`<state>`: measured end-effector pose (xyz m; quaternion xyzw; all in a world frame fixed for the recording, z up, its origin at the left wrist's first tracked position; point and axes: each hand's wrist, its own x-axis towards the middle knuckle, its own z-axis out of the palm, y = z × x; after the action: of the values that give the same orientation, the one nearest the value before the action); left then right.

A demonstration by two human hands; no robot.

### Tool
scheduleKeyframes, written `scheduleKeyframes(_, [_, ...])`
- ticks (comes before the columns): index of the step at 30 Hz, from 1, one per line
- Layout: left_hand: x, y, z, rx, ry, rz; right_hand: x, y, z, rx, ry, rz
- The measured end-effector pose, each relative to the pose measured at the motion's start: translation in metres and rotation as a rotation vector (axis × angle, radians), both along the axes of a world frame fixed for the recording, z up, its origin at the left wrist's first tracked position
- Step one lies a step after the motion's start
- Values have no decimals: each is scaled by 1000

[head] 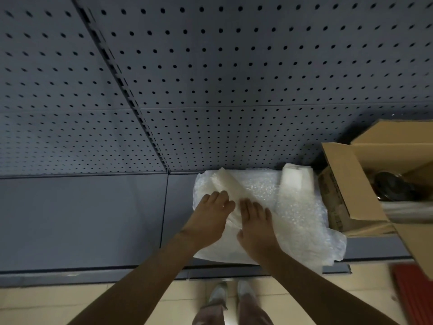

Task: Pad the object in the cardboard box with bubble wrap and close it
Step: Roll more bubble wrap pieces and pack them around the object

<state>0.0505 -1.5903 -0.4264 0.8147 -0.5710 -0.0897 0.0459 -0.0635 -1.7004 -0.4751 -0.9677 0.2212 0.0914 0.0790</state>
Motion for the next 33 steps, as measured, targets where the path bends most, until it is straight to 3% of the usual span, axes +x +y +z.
scheduleKeyframes(2, [3,-3,-4,-4,-119,-34,0,-8,10,49,-53,9])
scheduleKeyframes(4, [9,-5,-4,120,-224,-69,0,-16,22,113,-70,13])
scheduleKeyframes(7, [20,-8,4,265,-297,-93,-3,-27,38,184,-72,7])
scheduleKeyframes(10, [28,-8,9,268,-361,-115,-9,-32,47,219,-66,47])
scheduleKeyframes(14, [31,-8,13,188,-354,-171,-18,-35,65,265,-79,70])
scheduleKeyframes(19, [29,-7,27,13,-95,-174,-36,-42,89,181,-96,112])
scheduleKeyframes(25, [22,-15,54,3,-67,-231,-61,-48,111,128,-43,64])
scheduleKeyframes(33, [-6,-33,93,172,-104,-273,-93,-52,140,47,17,-21])
